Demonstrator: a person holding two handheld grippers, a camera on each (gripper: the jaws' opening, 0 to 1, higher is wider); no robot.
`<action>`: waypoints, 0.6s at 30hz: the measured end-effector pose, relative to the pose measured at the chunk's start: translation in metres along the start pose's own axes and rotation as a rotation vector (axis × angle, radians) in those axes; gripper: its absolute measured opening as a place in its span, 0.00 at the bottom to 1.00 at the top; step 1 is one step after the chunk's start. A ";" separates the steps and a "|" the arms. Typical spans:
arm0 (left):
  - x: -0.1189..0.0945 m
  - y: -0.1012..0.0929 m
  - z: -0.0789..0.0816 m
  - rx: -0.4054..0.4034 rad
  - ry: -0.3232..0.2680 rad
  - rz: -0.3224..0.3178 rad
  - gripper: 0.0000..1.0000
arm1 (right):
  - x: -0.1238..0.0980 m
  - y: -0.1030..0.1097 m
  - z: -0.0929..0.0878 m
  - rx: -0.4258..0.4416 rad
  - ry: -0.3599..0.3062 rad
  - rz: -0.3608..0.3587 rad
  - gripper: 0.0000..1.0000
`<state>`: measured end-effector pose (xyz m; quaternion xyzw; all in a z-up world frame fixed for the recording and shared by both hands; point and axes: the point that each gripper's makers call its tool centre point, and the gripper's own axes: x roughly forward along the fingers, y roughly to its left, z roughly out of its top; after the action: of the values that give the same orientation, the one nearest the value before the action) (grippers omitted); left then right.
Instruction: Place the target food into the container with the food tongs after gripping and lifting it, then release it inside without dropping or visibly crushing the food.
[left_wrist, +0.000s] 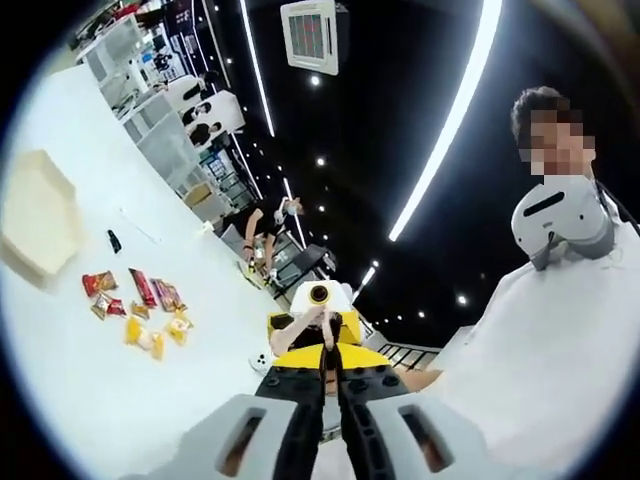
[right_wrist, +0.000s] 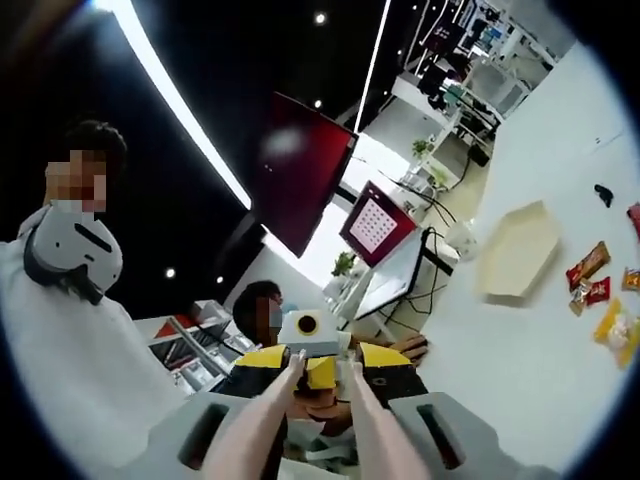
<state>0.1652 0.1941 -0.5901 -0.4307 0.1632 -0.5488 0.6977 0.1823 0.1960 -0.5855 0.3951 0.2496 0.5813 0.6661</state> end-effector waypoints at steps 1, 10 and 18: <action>0.000 -0.001 0.000 0.007 -0.002 0.001 0.00 | -0.001 0.001 0.006 0.006 -0.034 0.008 0.26; -0.010 0.006 0.007 -0.091 -0.066 0.072 0.47 | -0.004 0.013 0.006 -0.254 0.013 0.028 0.28; -0.009 -0.009 0.006 -0.012 -0.010 0.012 0.26 | 0.004 0.019 0.002 -0.240 0.020 0.070 0.27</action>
<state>0.1601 0.2043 -0.5819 -0.4367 0.1656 -0.5414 0.6991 0.1739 0.1992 -0.5681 0.3151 0.1712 0.6337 0.6854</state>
